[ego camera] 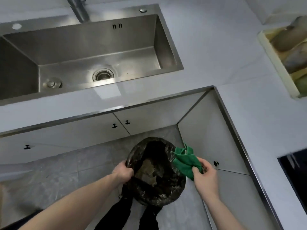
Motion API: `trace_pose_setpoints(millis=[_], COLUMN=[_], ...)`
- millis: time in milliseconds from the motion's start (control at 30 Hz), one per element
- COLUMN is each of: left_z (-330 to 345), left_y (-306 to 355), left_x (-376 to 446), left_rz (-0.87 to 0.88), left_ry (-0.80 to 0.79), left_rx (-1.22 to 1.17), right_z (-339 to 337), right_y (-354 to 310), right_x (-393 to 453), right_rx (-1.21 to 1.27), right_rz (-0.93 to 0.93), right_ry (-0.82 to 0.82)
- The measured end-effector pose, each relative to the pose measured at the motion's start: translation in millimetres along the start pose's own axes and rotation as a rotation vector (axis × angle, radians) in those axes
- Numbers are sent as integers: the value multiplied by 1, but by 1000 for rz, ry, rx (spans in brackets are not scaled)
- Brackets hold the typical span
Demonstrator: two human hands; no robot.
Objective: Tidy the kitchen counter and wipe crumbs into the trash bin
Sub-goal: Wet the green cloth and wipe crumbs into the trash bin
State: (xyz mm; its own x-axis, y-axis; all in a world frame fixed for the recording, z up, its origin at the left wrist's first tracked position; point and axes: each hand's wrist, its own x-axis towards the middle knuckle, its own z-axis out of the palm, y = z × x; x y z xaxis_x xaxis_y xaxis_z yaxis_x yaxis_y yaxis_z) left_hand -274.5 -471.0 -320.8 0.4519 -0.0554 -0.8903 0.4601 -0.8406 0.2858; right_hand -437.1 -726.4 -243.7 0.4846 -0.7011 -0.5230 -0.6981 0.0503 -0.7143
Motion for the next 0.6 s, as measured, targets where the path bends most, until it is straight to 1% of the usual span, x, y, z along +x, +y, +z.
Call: trace_pose_setpoints(millis=[100, 233, 367, 467, 600], left_z=[28, 68, 99, 116, 132], left_y=[0, -3, -12, -17, -22], left_x=[65, 154, 234, 275, 301], left_rz=[6, 44, 54, 65, 68], left_ry=[3, -11, -39, -47, -85], left_rx=[49, 29, 74, 67, 71], right_z=[25, 53, 76, 87, 96], right_y=[42, 95, 137, 162, 179], right_x=[36, 83, 117, 127, 127], right_rx=[-57, -153, -156, -148, -159], right_rz=[32, 68, 56, 64, 91], right_ry=[22, 43, 74, 49, 34])
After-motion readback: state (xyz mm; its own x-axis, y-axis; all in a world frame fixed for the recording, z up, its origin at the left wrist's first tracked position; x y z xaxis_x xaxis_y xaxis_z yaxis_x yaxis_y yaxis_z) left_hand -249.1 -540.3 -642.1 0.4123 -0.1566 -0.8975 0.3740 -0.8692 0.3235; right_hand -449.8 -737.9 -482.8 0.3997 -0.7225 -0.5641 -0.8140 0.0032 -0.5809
